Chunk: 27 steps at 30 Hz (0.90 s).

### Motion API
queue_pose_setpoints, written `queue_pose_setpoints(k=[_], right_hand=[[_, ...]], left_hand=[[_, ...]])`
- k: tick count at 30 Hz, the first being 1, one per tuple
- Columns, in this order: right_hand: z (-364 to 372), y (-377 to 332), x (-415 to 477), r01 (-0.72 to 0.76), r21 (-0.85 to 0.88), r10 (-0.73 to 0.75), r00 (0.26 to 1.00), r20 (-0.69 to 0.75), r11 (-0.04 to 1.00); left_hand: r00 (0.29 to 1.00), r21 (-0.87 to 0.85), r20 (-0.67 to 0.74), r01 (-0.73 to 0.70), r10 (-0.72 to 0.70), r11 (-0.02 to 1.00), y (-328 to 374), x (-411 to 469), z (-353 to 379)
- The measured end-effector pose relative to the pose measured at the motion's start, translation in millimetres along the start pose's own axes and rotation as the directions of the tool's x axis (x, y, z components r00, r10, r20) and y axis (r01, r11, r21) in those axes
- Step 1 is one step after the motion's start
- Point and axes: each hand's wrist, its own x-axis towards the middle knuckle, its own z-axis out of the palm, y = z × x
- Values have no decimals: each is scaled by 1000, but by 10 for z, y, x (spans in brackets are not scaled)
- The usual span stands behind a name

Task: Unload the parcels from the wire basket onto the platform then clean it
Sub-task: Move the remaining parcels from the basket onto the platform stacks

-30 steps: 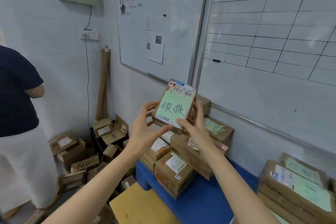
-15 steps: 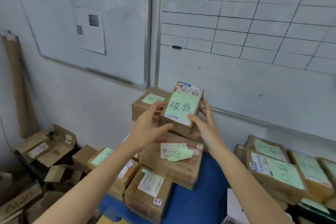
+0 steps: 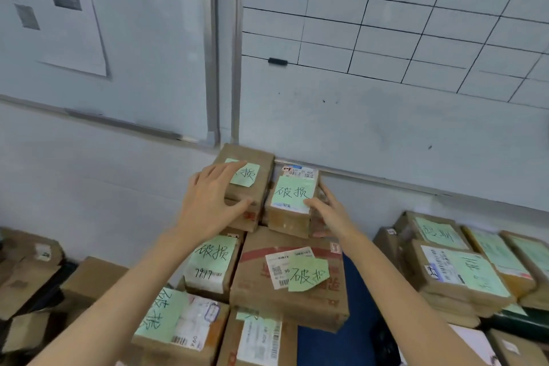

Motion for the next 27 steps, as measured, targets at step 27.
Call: queue_pose_setpoints(k=[27], right_hand=[[238, 215, 196, 239, -406, -269, 963, -17, 882]], left_hand=[[994, 51, 80, -73, 69, 996, -220, 138, 197]])
